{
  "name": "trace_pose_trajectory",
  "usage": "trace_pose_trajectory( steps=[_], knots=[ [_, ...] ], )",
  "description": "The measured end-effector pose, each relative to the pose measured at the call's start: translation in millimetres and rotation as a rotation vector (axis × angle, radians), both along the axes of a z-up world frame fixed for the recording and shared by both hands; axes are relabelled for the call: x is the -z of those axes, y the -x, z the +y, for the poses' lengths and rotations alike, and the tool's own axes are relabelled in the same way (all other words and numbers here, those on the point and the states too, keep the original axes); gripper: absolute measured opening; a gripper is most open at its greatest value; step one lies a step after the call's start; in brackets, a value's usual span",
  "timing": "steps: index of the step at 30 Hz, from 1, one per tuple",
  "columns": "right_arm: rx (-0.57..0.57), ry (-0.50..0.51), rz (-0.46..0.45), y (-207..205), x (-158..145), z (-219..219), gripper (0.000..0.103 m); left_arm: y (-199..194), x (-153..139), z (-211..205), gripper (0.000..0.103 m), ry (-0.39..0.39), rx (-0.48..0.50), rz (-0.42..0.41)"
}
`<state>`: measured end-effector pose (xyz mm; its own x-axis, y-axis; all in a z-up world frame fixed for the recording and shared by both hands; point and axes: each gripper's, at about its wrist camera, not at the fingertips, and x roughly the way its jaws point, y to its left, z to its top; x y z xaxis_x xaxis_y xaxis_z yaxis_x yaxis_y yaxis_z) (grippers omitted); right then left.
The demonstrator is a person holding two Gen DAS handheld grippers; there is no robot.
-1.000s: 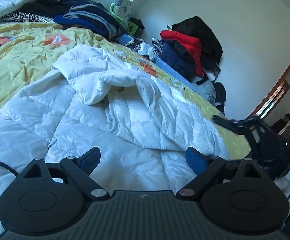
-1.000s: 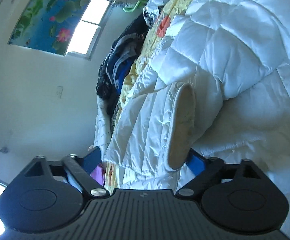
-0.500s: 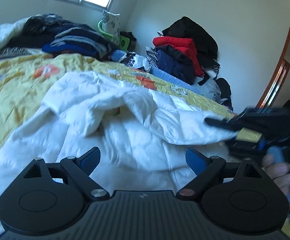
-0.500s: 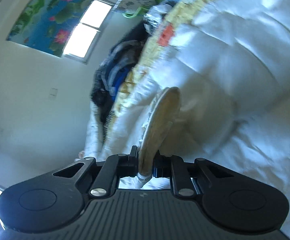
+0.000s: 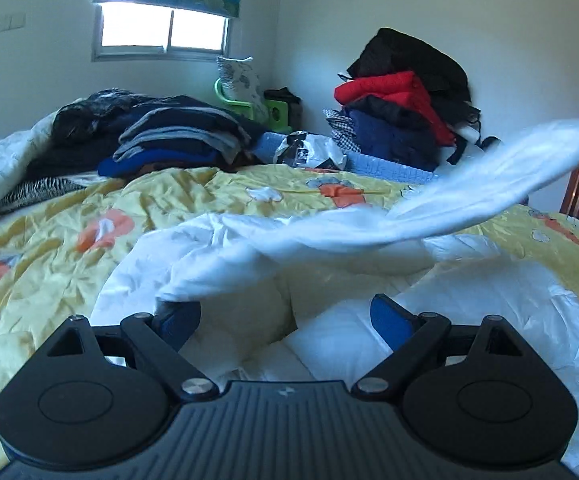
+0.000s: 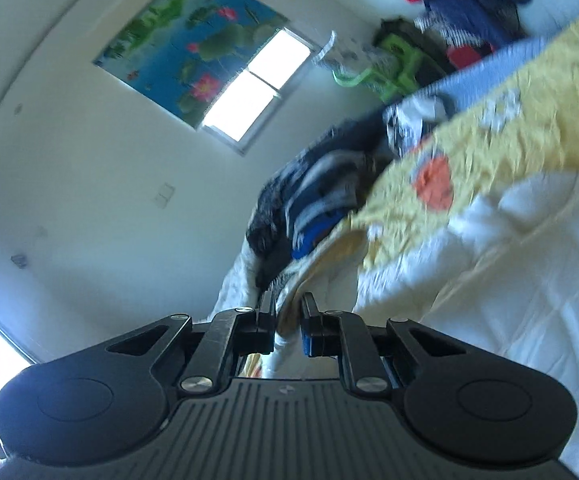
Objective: Fold small clothes
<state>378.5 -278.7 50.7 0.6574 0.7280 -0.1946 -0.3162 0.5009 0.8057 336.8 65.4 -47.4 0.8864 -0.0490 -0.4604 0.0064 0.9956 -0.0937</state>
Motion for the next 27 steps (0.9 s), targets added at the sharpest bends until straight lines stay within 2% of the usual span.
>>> trace_pose_trajectory(
  steps=[2,4,5,7,9,10,16,18,23,27],
  knots=[
    [0.039,-0.012,0.024,0.7,10.7,-23.5,0.011,5.6,5.5,0.8,0.093,0.004,0.002,-0.003],
    [0.027,-0.058,0.114,-4.9,36.5,-45.4,0.012,10.8,11.1,-5.3,0.093,-0.049,0.024,-0.014],
    [0.031,-0.064,0.173,-6.7,53.4,-52.9,0.016,12.5,14.0,-10.3,0.093,-0.086,0.029,-0.014],
    [0.016,-0.066,0.255,-9.2,77.3,-54.6,0.023,13.7,16.0,-13.9,0.093,-0.106,0.041,-0.01],
    [-0.015,-0.088,0.312,-10.6,98.7,-46.1,0.052,12.8,14.8,-14.4,0.093,-0.091,0.044,0.0],
    [-0.02,-0.1,0.321,-10.0,105.9,-41.0,0.055,11.7,12.6,-13.3,0.093,-0.071,0.048,0.009],
    [-0.123,-0.179,0.428,-14.1,137.3,-6.4,0.057,1.0,-2.0,4.2,0.093,0.111,0.033,0.049],
    [-0.163,-0.192,0.445,-9.2,139.7,7.3,0.059,0.3,-3.6,8.3,0.093,0.149,0.021,0.052],
    [-0.19,-0.162,0.474,-0.8,136.7,31.4,0.065,-2.7,-4.0,12.3,0.093,0.167,0.005,0.06],
    [-0.147,-0.228,0.459,12.2,137.6,18.8,0.065,-4.5,-7.2,16.8,0.093,0.197,0.003,0.06]
  ],
)
